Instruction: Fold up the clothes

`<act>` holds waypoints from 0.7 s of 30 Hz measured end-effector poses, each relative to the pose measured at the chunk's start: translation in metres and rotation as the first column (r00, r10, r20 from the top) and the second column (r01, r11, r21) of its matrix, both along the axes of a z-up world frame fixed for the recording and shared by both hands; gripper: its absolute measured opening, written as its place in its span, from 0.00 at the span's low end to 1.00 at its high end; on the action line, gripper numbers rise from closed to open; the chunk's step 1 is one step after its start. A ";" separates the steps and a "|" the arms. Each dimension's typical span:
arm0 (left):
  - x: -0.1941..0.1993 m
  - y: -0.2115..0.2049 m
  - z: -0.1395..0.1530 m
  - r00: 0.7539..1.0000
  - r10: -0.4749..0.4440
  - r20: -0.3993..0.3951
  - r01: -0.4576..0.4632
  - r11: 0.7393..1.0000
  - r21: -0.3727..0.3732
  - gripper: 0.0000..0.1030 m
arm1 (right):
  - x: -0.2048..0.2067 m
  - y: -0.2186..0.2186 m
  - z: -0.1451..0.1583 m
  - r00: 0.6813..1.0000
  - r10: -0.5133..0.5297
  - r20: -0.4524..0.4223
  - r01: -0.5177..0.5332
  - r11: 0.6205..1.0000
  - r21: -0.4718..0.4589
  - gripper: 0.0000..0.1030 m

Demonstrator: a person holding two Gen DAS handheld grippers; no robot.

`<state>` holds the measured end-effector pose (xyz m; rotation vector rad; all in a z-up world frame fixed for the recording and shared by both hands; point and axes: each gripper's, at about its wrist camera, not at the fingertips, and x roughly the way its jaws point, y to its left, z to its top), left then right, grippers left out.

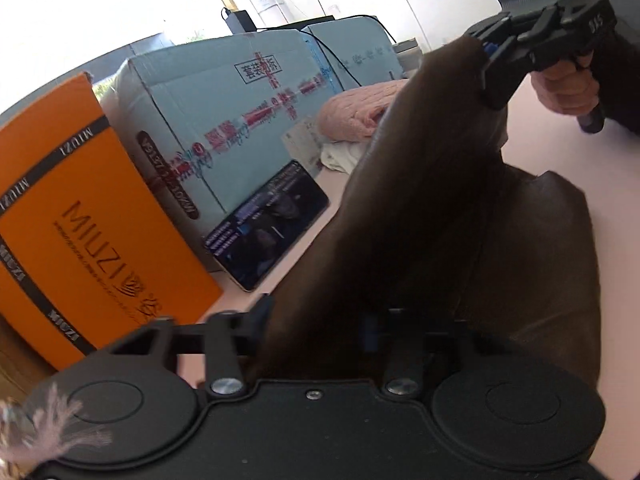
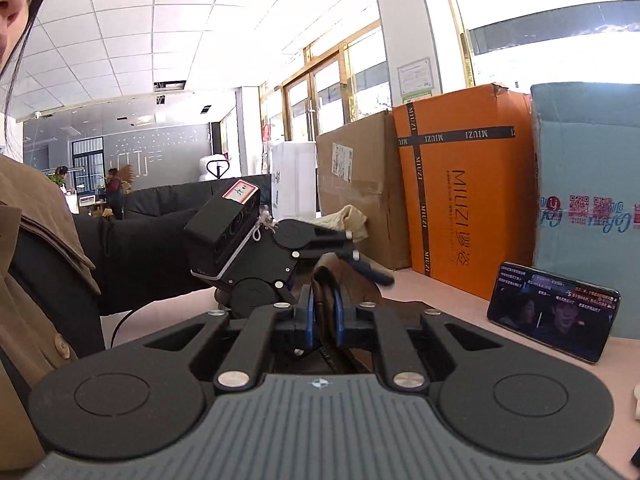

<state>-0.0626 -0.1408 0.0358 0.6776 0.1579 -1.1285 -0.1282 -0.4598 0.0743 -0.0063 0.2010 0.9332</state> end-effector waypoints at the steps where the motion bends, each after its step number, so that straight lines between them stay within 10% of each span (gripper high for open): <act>1: 0.000 0.002 0.001 1.000 -0.007 -0.012 0.007 1.000 0.000 0.19 | 0.000 -0.002 -0.002 1.000 -0.012 -0.006 0.012 1.000 0.000 0.09; 10: -0.046 0.037 0.043 0.993 -0.103 -0.058 0.097 0.989 -0.109 0.18 | -0.003 -0.003 -0.002 1.000 0.007 -0.012 -0.007 1.000 -0.001 0.31; 13: -0.071 0.049 0.052 0.991 -0.131 -0.018 0.129 0.985 -0.112 0.17 | -0.014 -0.001 0.004 0.998 0.058 0.010 -0.058 0.998 0.024 0.10; 21: -0.140 0.086 0.069 0.972 -0.235 -0.023 0.231 0.965 -0.121 0.17 | -0.066 0.005 0.019 0.977 0.210 0.040 -0.212 0.976 0.054 0.07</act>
